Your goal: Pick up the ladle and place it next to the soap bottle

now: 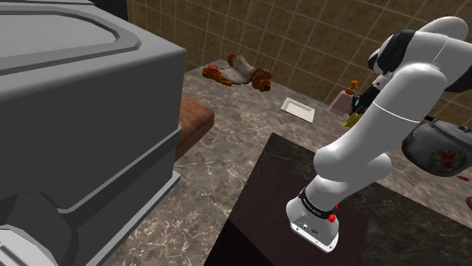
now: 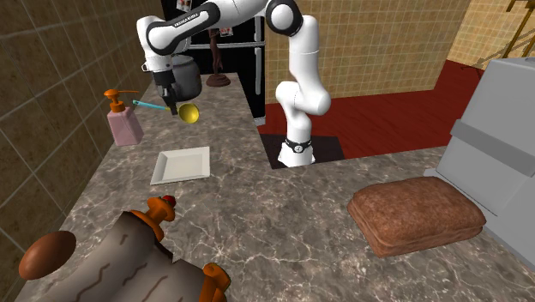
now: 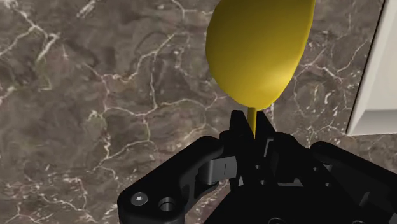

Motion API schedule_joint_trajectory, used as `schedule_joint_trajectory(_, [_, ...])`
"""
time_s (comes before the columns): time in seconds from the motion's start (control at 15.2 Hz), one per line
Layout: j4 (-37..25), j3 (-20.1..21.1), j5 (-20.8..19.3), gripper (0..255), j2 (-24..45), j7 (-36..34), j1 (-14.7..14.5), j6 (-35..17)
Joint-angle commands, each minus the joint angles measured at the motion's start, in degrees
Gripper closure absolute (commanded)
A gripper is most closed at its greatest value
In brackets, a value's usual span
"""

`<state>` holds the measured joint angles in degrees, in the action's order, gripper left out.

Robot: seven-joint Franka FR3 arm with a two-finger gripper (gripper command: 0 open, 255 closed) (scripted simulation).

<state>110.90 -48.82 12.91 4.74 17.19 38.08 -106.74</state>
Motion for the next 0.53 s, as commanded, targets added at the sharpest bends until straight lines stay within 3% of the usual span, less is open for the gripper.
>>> schedule_joint_trajectory(0.0, [0.93,0.03,0.66,255,0.72,0.64,0.14,-1.34])
schedule_joint_trajectory(0.46, [4.09,0.39,3.18,255,3.37,2.95,0.67,-5.90])
